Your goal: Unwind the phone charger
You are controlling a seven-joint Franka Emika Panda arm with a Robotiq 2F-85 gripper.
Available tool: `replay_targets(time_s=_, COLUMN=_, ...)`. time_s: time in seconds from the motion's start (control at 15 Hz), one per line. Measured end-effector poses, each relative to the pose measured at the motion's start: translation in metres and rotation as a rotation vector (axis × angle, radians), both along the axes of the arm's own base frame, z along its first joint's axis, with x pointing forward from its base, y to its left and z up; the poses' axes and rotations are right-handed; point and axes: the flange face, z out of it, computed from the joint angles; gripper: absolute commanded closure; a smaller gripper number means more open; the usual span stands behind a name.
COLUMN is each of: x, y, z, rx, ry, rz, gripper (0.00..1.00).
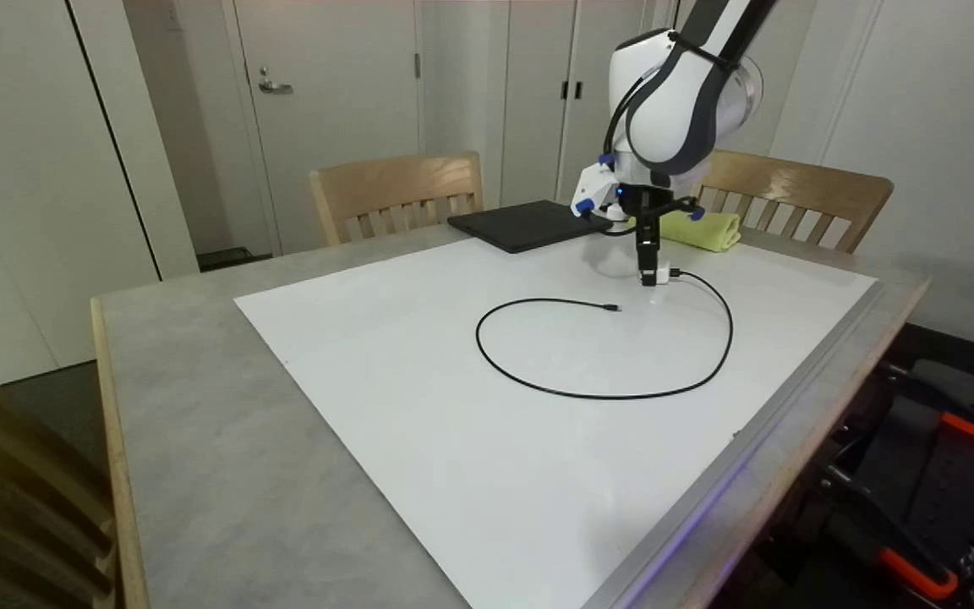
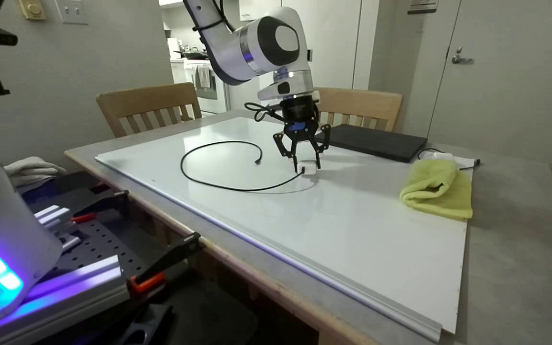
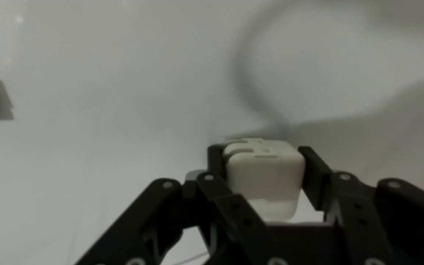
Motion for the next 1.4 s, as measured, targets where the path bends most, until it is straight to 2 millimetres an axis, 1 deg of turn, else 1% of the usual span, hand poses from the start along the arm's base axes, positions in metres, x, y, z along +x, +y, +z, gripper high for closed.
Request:
replay_targets(time_s=0.33, x=-0.014, y=-0.026, z=0.001, rx=0.027, ry=-0.012, rz=-0.098, gripper=0.72)
replay_targets(time_s=0.67, x=-0.02, y=-0.053, z=0.005, rx=0.068, ry=-0.059, rz=-0.23, gripper=0.72)
replay_targets(time_s=0.93, x=-0.028, y=-0.082, z=0.008, rx=0.115, ry=-0.113, rz=-0.379, gripper=0.72)
replay_targets(time_s=1.2, x=-0.04, y=-0.113, z=0.006, rx=0.17, ry=-0.146, rz=-0.542, gripper=0.72)
replay_targets(time_s=1.4, x=-0.048, y=-0.131, z=0.007, rx=0.202, ry=-0.181, rz=-0.679, gripper=0.72)
